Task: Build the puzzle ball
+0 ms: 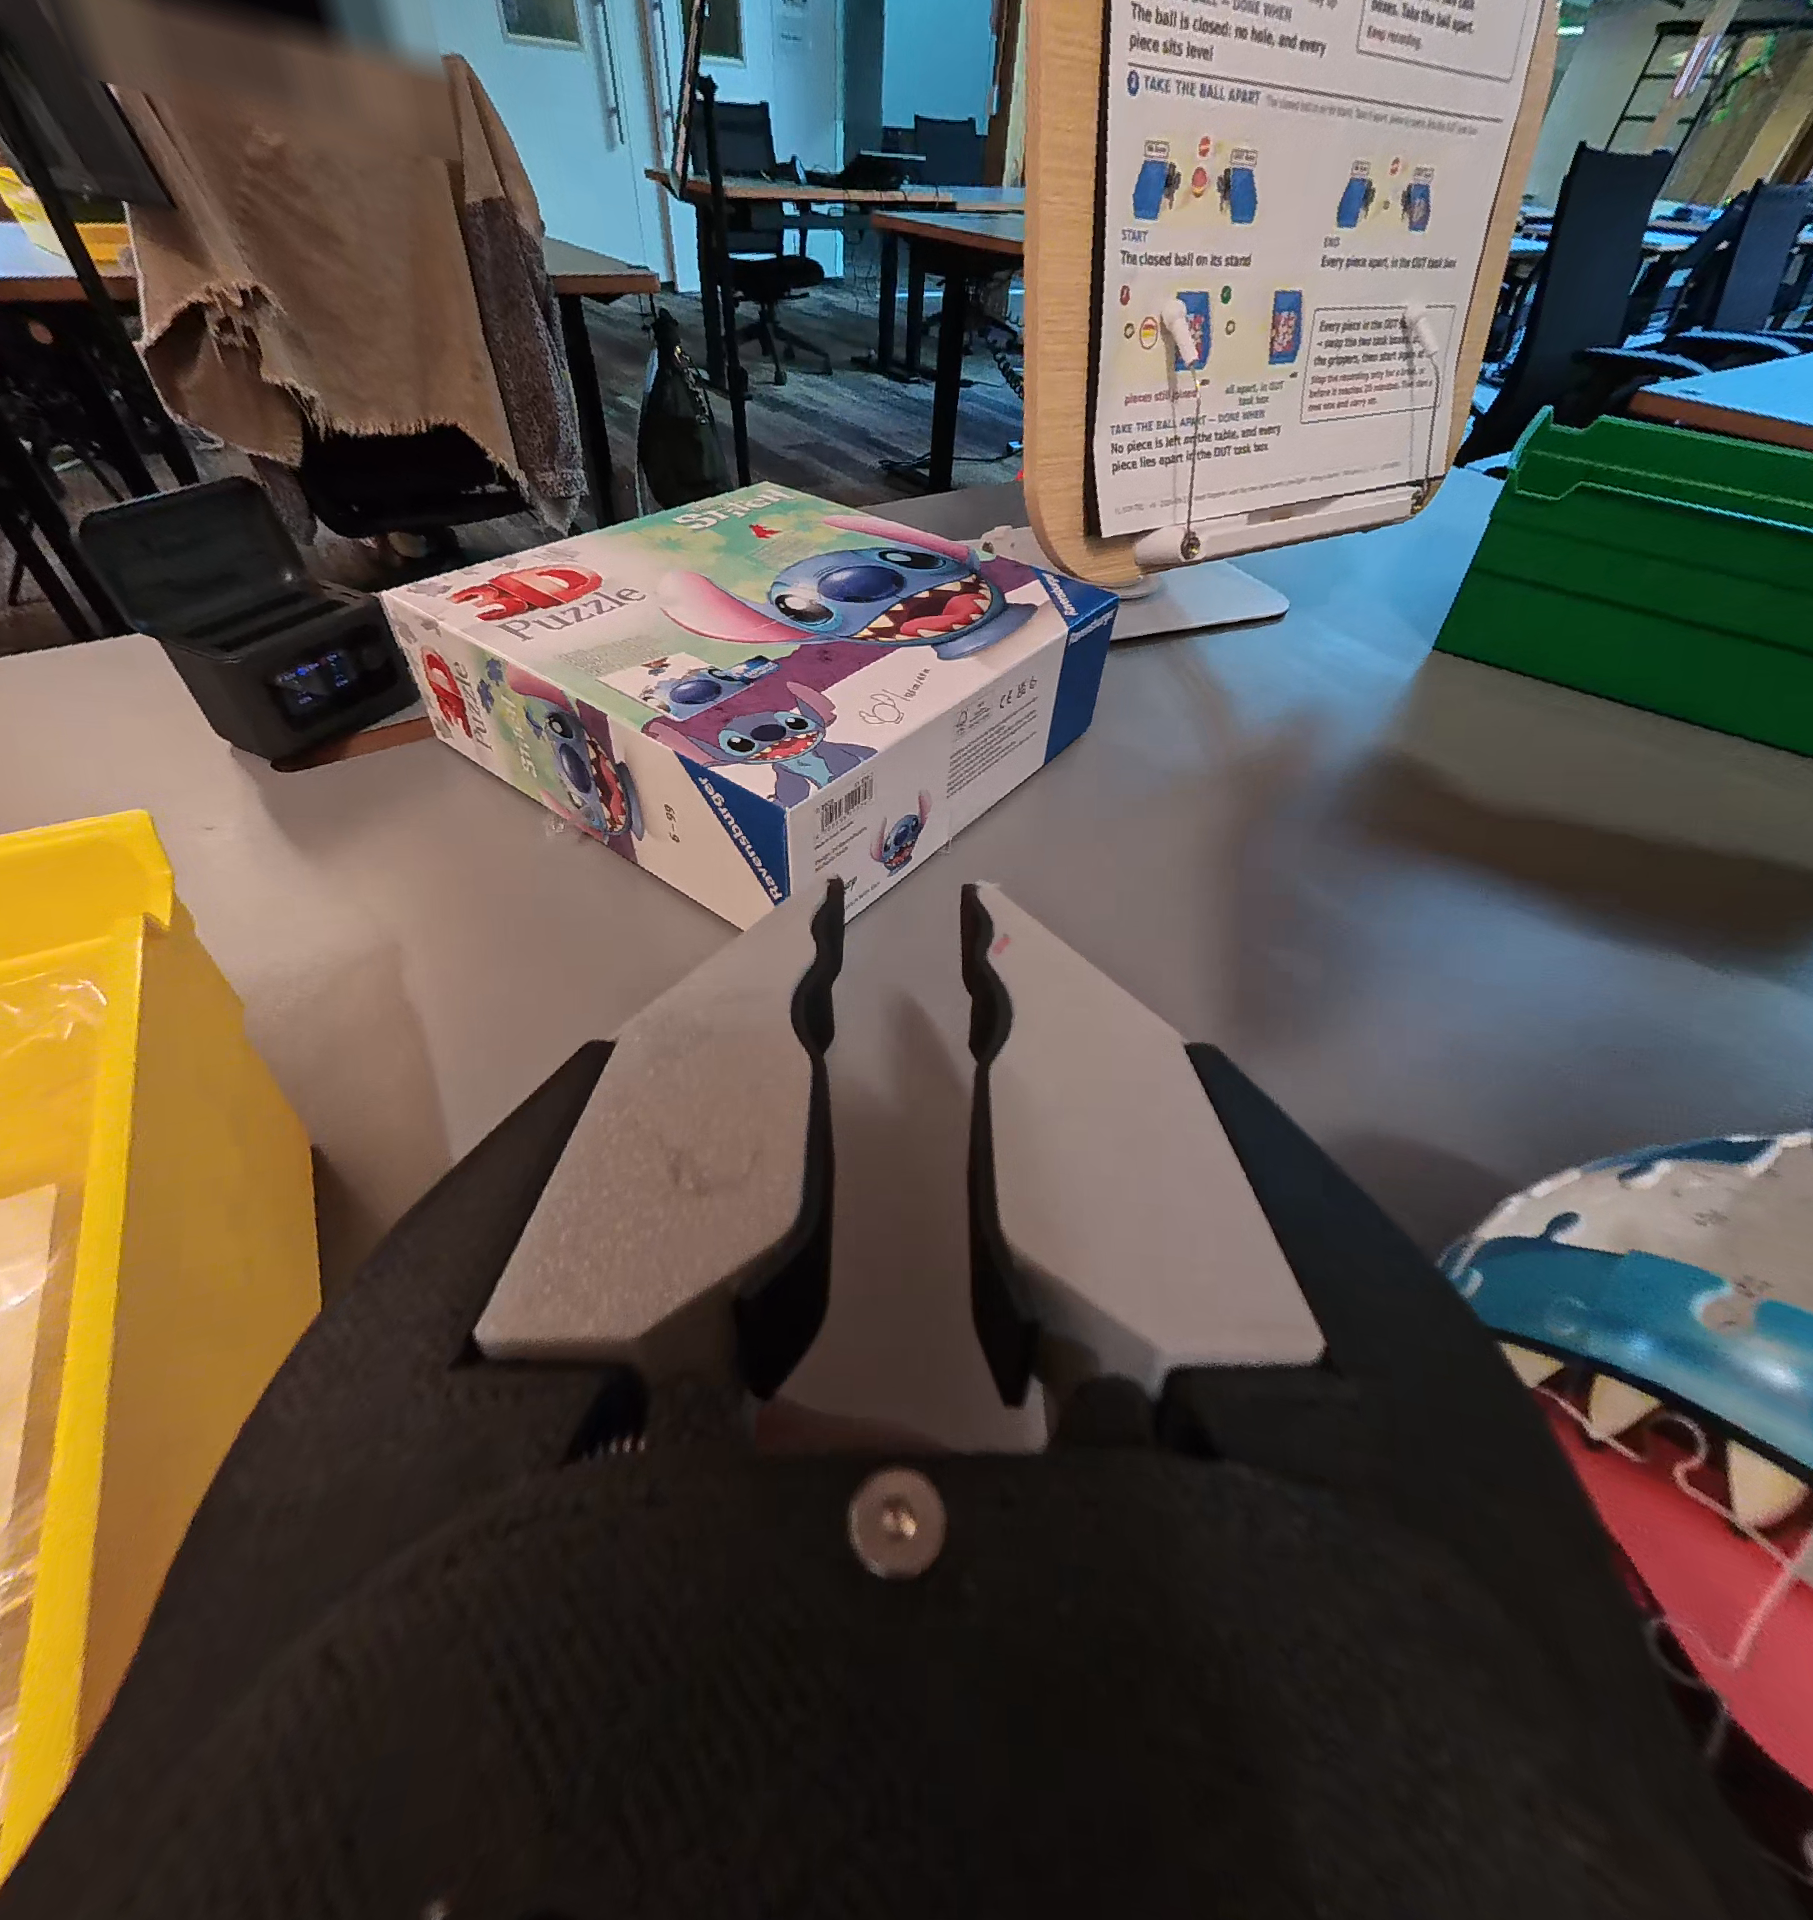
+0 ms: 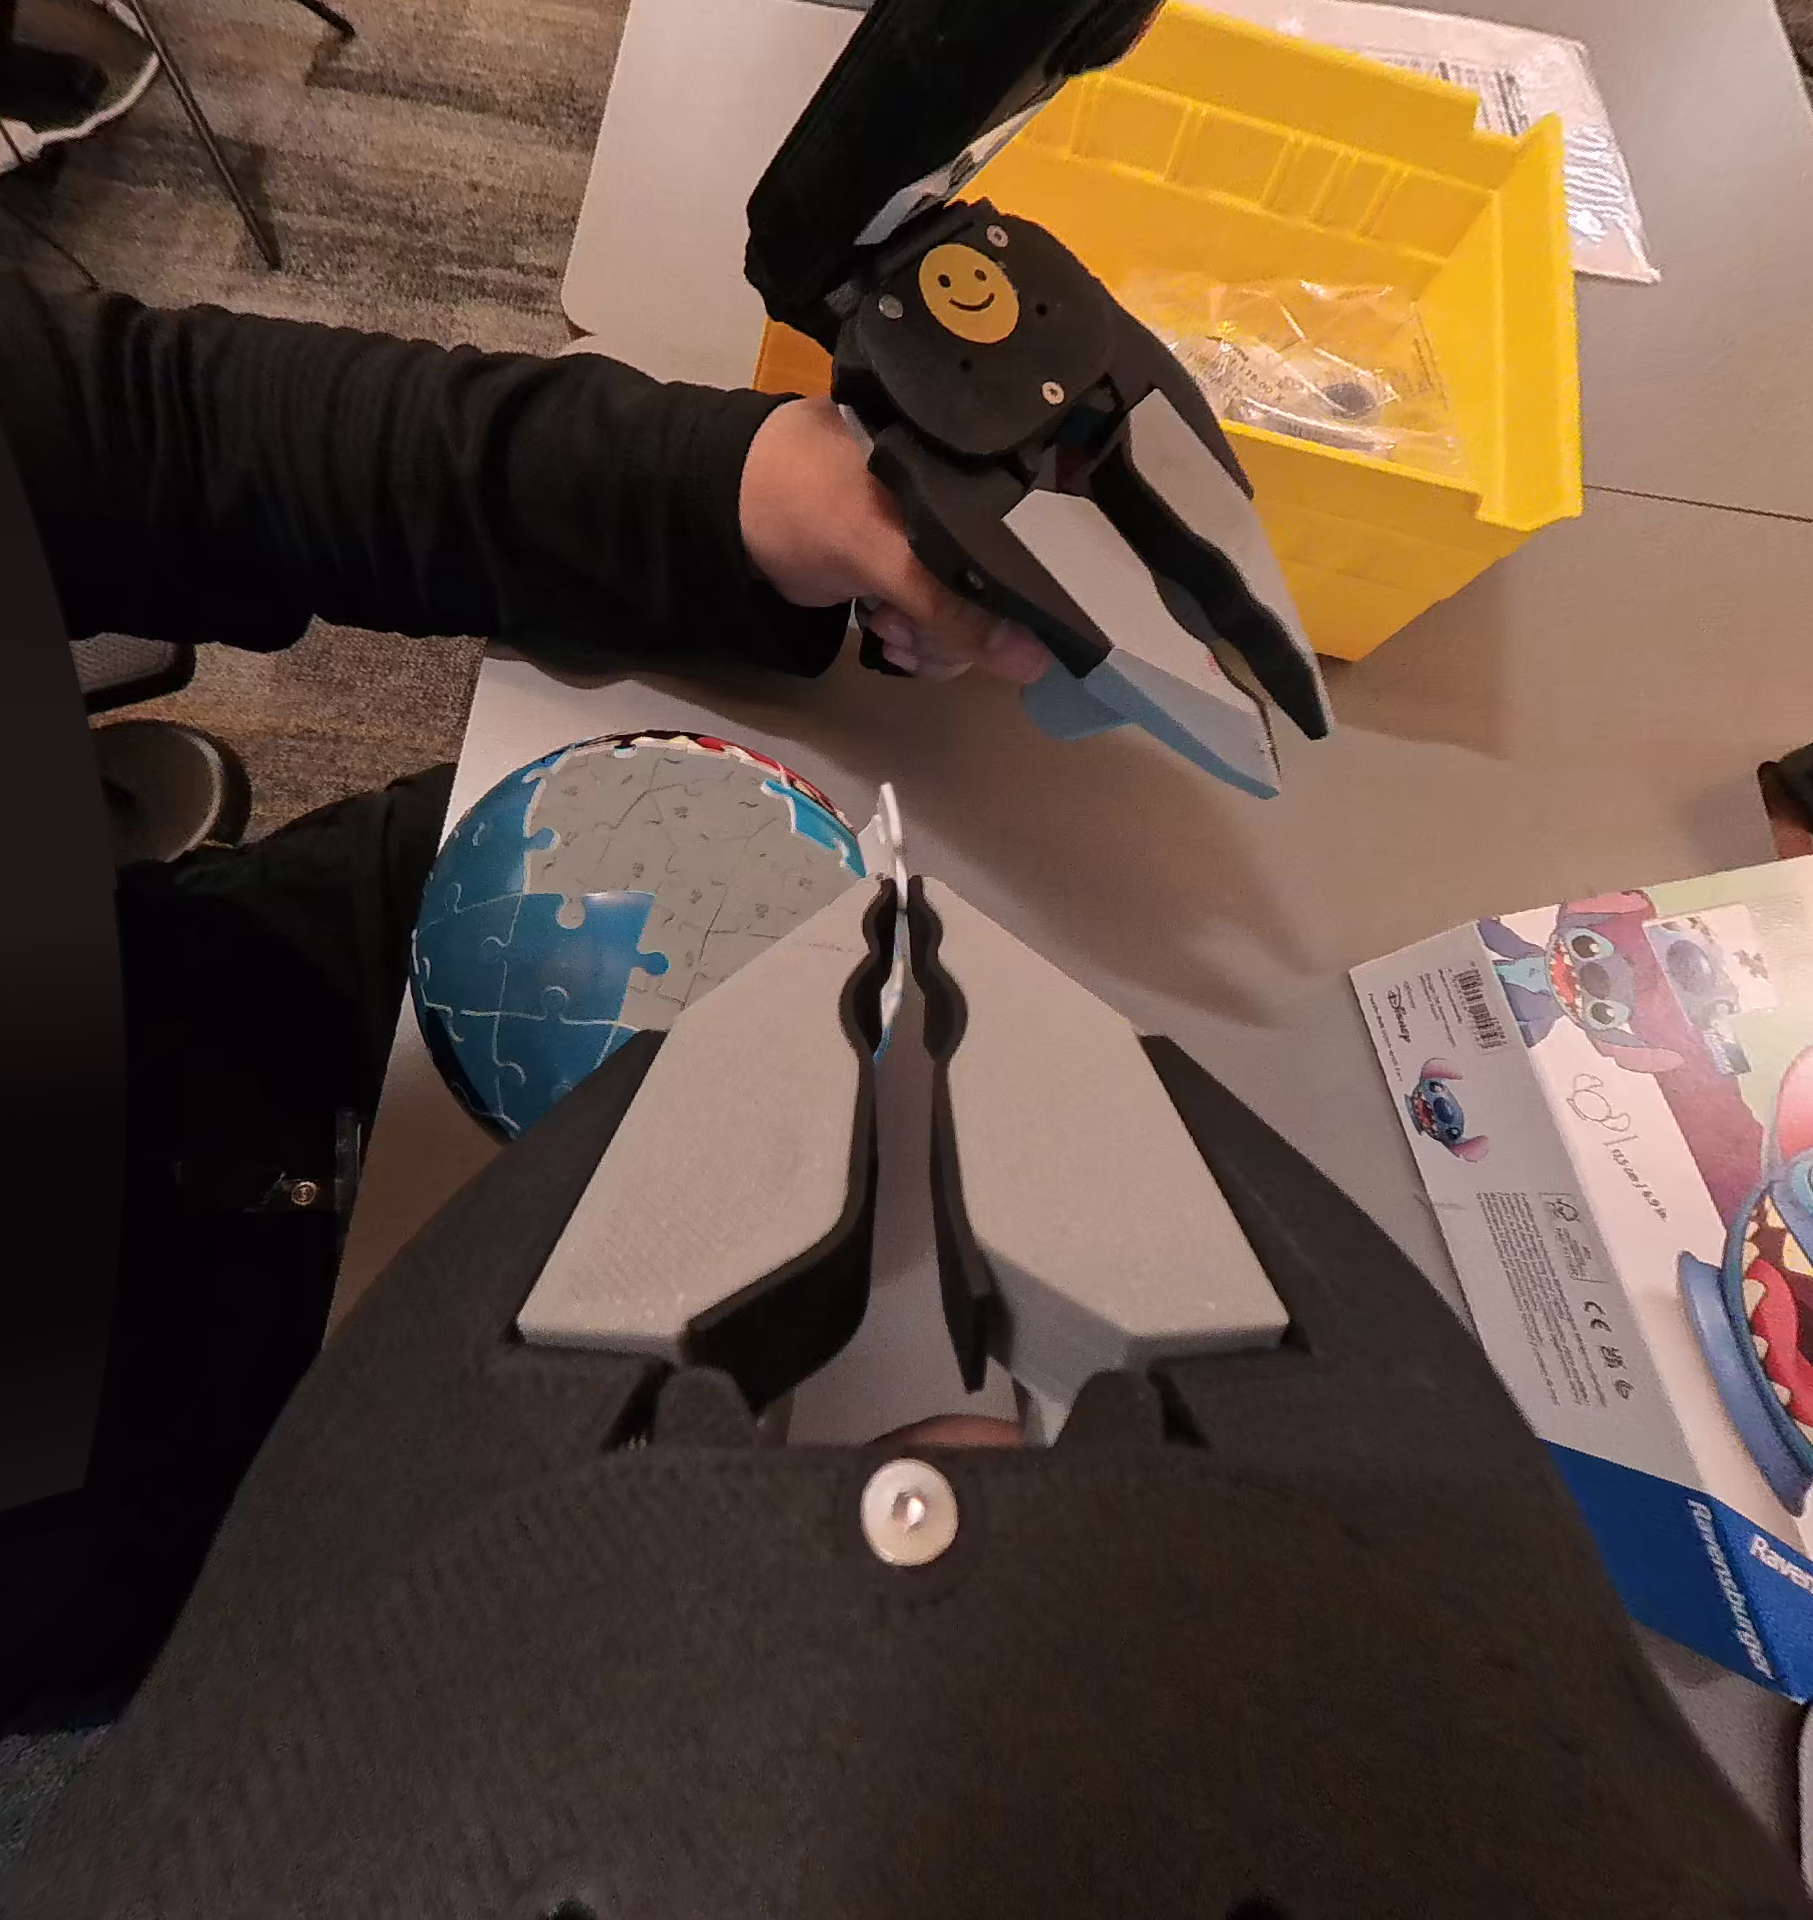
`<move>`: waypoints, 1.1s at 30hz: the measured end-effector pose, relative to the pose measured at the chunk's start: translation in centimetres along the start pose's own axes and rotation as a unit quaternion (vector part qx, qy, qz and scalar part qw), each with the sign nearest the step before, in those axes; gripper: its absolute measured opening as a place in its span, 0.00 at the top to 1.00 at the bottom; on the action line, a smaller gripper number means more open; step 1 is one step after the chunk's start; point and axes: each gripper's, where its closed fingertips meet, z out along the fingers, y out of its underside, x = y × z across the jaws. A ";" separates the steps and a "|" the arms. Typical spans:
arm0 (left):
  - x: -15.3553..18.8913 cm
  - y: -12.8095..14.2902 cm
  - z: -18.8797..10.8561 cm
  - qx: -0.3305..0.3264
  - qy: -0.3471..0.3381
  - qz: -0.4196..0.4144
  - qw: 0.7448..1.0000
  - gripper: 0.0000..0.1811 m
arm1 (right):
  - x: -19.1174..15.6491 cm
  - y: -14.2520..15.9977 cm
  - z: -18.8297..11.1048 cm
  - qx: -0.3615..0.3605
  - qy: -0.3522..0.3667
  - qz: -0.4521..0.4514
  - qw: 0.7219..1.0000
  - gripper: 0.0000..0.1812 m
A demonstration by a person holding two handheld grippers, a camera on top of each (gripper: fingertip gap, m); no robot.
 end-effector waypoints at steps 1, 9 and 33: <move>0.0 0.0 0.0 0.000 0.000 0.001 1.000 0.89 | -0.1 0.1 0.2 -0.004 -0.003 -0.001 1.000 1.00; 0.0 0.2 0.1 -0.005 -0.001 0.006 1.000 0.89 | -0.9 1.4 1.8 -0.062 0.017 -0.021 0.998 1.00; 0.1 0.2 0.1 -0.006 -0.002 0.012 1.000 0.89 | -1.5 2.4 2.2 -0.117 0.061 -0.067 0.989 1.00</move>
